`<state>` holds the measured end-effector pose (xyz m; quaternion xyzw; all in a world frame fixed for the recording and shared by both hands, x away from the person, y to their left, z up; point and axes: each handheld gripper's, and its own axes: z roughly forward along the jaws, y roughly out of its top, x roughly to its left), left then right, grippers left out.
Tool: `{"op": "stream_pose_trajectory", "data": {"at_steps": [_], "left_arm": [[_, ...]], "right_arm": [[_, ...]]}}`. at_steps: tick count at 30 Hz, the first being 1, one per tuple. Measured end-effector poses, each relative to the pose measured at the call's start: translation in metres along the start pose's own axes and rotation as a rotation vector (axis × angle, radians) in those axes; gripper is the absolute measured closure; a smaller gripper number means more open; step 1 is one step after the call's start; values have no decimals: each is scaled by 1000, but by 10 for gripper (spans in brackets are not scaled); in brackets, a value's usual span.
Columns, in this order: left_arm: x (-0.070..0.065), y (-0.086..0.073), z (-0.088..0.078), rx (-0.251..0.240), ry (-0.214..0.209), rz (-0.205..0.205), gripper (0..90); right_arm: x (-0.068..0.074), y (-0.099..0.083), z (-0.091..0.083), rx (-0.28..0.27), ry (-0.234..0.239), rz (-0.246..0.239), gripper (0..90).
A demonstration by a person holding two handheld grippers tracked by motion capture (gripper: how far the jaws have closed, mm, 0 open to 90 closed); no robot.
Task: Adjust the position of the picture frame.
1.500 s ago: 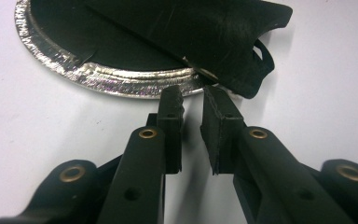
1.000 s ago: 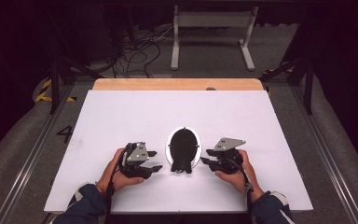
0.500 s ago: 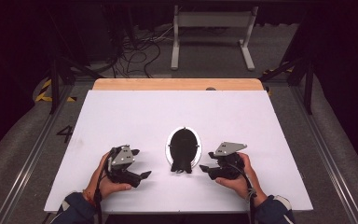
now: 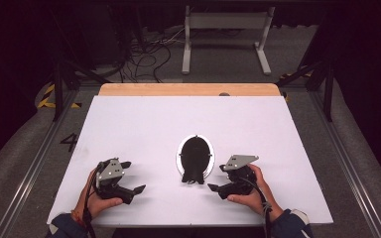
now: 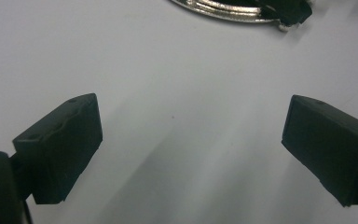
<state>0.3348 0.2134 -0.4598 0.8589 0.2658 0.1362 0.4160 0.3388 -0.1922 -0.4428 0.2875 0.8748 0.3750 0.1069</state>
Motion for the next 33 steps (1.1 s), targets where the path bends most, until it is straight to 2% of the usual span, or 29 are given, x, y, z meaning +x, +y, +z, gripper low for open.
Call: {"op": "stream_pose_trajectory", "data": {"at_steps": [3, 4, 5, 6, 7, 12, 19, 27, 33], "left_arm": [[2, -7, -6, 7, 13, -9, 52], [2, -7, -6, 7, 13, -9, 53], [3, -8, -7, 7, 15, -13, 54], [4, -10, -8, 10, 20, -19, 54], [4, -11, -9, 12, 23, -21, 55], [5, -13, -9, 25, 29, -18, 59], [4, -13, -7, 33, 17, -5, 62], [2, -12, -5, 39, 13, -7, 64], [2, -12, -4, 42, 10, -3, 67]], "right_arm": [[2, 0, 1, 34, -8, -14, 411], [2, 0, 1, 34, -8, -14, 411], [3, 0, 3, 34, 21, -1, 521], [3, 0, 3, 34, 21, -1, 521], [5, 0, 7, 46, 32, -12, 605], [10, 3, 13, 64, 51, -20, 671], [12, 5, 17, 73, 64, -28, 686], [15, 7, 18, 70, 88, -38, 715], [17, 8, 21, 74, 77, -35, 738]]}}
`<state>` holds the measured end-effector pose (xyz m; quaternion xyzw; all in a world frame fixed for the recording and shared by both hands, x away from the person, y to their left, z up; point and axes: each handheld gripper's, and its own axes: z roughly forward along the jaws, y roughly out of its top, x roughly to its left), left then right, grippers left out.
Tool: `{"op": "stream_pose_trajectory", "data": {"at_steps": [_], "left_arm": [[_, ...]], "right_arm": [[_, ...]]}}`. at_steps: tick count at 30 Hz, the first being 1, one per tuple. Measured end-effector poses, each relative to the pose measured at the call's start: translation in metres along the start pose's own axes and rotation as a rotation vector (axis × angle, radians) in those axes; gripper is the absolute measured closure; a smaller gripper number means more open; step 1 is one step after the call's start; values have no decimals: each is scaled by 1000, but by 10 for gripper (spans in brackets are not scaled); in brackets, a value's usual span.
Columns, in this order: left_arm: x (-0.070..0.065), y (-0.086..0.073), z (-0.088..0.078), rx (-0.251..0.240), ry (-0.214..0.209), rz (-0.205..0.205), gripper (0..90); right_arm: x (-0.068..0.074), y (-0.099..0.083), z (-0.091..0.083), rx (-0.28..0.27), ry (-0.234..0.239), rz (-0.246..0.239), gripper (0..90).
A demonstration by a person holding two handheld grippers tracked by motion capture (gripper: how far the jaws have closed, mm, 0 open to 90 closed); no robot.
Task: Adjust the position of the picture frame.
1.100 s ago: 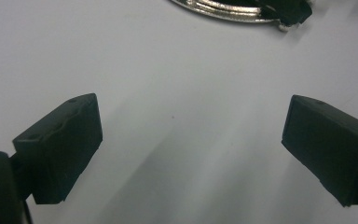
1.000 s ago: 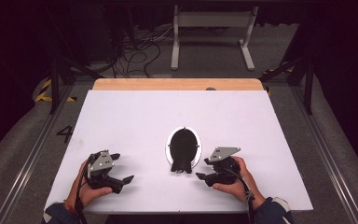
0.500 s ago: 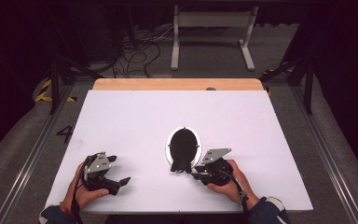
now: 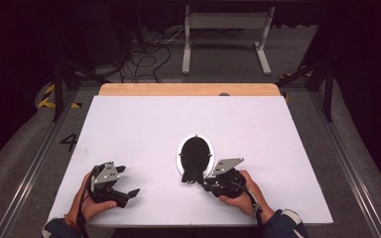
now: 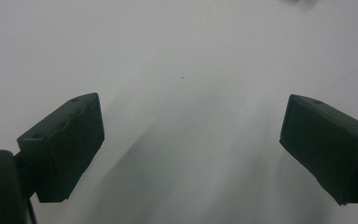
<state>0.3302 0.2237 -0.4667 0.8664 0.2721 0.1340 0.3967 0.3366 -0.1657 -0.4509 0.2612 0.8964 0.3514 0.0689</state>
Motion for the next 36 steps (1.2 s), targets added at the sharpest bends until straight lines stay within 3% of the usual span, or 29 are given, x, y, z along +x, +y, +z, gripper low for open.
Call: {"op": "stream_pose_trajectory", "data": {"at_steps": [16, 19, 23, 31, 36], "left_arm": [[1, 1, 3, 12, -11, 3, 68], [1, 1, 3, 9, -17, 1, 68], [-1, 1, 4, 14, -22, 3, 68], [2, 1, 4, 4, -23, -7, 69], [3, 1, 4, 2, -28, -13, 70]], "right_arm": [[0, 0, 1, -11, 0, 18, 740], [2, 2, 2, 3, 4, 13, 691], [5, 4, 2, 23, -18, -2, 703], [6, 6, 5, 23, -49, 15, 708], [5, 6, 5, 17, -40, 19, 707]]}}
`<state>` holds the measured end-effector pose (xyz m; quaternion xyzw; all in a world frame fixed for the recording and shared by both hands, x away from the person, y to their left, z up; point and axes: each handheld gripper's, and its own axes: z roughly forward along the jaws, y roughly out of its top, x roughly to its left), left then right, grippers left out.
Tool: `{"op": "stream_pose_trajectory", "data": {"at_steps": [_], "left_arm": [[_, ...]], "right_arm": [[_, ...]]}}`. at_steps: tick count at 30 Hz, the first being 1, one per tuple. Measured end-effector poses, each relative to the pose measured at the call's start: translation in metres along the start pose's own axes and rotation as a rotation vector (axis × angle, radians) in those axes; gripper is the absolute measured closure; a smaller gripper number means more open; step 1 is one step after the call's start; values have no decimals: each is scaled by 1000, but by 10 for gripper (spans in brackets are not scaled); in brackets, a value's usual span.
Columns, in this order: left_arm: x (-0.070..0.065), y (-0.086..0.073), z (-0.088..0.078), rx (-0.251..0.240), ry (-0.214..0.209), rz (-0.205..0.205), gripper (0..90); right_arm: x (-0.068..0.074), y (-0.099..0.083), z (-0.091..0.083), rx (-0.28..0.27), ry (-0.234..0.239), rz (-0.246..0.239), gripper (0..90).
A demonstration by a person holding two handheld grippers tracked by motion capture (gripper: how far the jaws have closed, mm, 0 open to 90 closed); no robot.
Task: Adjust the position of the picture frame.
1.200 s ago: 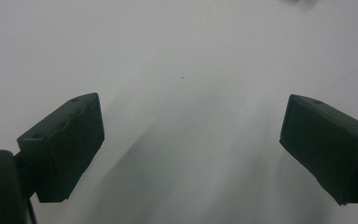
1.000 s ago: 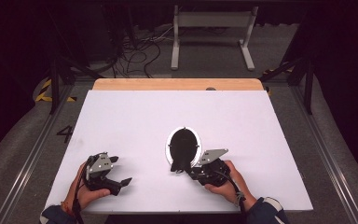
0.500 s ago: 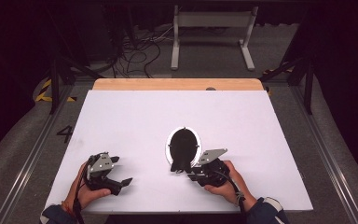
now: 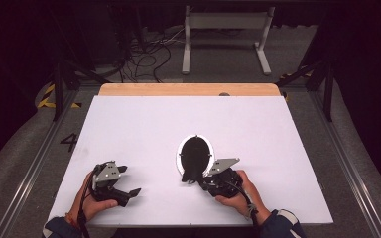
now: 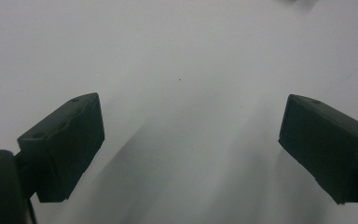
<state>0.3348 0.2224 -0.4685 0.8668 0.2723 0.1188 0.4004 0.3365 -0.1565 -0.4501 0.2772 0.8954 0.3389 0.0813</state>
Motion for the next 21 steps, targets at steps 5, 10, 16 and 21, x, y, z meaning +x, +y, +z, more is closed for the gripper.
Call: {"op": "stream_pose_trajectory", "data": {"at_steps": [5, 10, 16, 21], "left_arm": [[0, 0, -1, -4, 1, 5, 71], [-2, 1, -3, -15, -8, 7, 71], [-2, 1, -4, -22, -4, 10, 71], [-2, 1, -7, -40, -6, 0, 71]], "right_arm": [[-2, 0, 0, -4, 11, 0, 707], [-2, 0, 0, -5, 17, 6, 707], [-3, 0, 0, -7, 20, 5, 708], [-4, -1, 0, -9, 26, 5, 708]]}}
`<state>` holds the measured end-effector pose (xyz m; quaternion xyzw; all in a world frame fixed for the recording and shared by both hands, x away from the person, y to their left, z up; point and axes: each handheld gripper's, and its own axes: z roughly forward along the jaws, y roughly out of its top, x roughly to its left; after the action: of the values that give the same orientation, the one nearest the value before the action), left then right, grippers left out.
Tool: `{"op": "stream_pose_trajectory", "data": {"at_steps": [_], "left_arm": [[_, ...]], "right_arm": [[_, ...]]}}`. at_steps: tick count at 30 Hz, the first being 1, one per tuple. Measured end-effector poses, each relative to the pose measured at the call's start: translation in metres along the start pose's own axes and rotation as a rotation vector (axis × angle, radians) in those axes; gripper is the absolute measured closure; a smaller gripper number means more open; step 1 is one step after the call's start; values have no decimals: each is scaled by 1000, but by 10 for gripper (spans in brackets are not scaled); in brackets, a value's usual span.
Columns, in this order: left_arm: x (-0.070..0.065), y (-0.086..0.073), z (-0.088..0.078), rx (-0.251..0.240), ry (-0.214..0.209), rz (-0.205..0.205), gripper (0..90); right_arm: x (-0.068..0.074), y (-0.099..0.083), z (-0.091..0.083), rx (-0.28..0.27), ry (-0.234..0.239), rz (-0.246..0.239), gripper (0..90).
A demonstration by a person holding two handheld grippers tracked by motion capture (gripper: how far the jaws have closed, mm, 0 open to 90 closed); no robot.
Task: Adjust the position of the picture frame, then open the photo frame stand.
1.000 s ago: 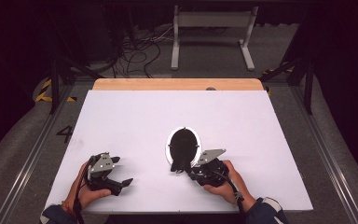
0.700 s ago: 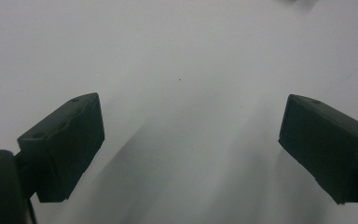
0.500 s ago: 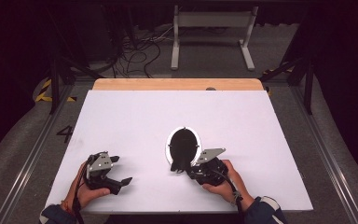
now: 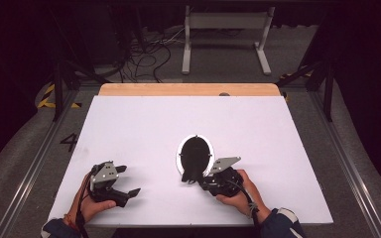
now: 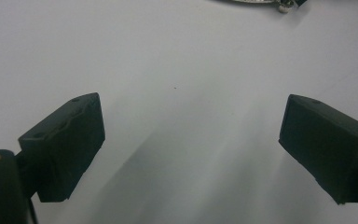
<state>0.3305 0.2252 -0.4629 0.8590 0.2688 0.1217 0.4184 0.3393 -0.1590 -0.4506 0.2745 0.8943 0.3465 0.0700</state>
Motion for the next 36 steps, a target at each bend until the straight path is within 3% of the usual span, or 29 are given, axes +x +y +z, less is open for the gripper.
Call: {"op": "stream_pose_trajectory", "data": {"at_steps": [15, 27, 32, 36], "left_arm": [[0, 0, 0, 6, 2, 0, 71], [0, 2, 2, 6, -3, 2, 71], [-1, 6, 8, 12, -13, 2, 74], [0, 23, 25, 16, -16, -2, 87]], "right_arm": [[-1, -1, -1, -7, 6, 2, 709], [-2, -4, -2, -58, 24, 16, 713], [-4, -6, -3, -87, 43, 35, 703], [-7, -5, -4, -114, 81, 54, 672]]}}
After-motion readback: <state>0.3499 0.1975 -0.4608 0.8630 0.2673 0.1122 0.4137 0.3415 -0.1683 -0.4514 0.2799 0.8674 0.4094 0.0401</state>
